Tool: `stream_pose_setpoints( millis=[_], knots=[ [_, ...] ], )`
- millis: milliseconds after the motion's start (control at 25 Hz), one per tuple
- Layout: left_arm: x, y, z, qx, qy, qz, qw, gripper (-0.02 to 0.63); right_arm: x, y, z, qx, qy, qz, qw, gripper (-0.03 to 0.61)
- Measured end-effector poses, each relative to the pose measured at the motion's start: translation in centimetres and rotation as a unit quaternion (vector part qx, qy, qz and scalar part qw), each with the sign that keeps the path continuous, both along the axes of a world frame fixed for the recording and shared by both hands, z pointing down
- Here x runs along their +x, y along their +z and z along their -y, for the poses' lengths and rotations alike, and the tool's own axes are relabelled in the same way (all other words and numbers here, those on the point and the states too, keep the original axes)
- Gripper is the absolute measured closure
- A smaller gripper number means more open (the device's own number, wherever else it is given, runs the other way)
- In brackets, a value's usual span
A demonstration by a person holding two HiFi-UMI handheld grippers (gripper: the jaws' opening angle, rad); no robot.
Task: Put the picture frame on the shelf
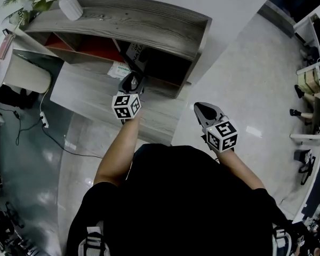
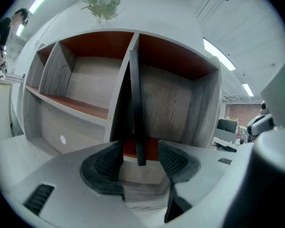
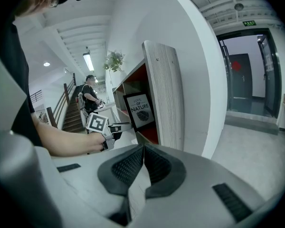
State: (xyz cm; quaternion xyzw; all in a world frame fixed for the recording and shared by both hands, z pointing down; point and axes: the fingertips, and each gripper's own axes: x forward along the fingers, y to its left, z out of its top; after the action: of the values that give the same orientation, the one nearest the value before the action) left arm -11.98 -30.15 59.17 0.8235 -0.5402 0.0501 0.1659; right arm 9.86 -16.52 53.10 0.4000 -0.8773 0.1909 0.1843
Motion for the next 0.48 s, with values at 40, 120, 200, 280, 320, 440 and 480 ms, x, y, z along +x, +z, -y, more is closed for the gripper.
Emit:
stream_pose_setpoints(
  millis=[40,120,200,280,320,440,480],
  knots=[
    [-0.2,0.1,-0.3,-0.001,0.000,0.000,1.0000,0.399,0.1,0.0,0.0,0.000,0.002,0.000,1.000,0.563],
    [-0.6,0.4,-1.0,-0.002,-0.002,0.001,1.0000,0.399,0.3,-0.1,-0.1,0.002,0.004,-0.001,1.000,0.563],
    [-1.0,0.6,-1.7,-0.003,-0.002,0.004,1.0000,0.399,0.5,-0.3,-0.3,0.004,0.006,-0.002,1.000,0.563],
    [-1.4,0.9,-2.6,-0.006,0.000,0.009,0.9999,0.399,0.6,-0.4,-0.4,0.005,0.009,-0.003,1.000,0.563],
    [-1.6,1.0,-3.0,-0.007,0.001,0.011,0.9999,0.399,0.7,-0.4,-0.5,0.006,0.010,-0.003,1.000,0.563],
    [-2.1,1.5,-4.0,-0.015,0.001,0.013,0.9998,0.399,0.9,-0.6,-0.7,0.008,0.013,-0.005,1.000,0.563],
    [-2.3,1.6,-4.2,-0.017,-0.001,0.012,0.9998,0.399,0.9,-0.8,-0.7,0.010,0.014,-0.005,1.000,0.563]
  ],
)
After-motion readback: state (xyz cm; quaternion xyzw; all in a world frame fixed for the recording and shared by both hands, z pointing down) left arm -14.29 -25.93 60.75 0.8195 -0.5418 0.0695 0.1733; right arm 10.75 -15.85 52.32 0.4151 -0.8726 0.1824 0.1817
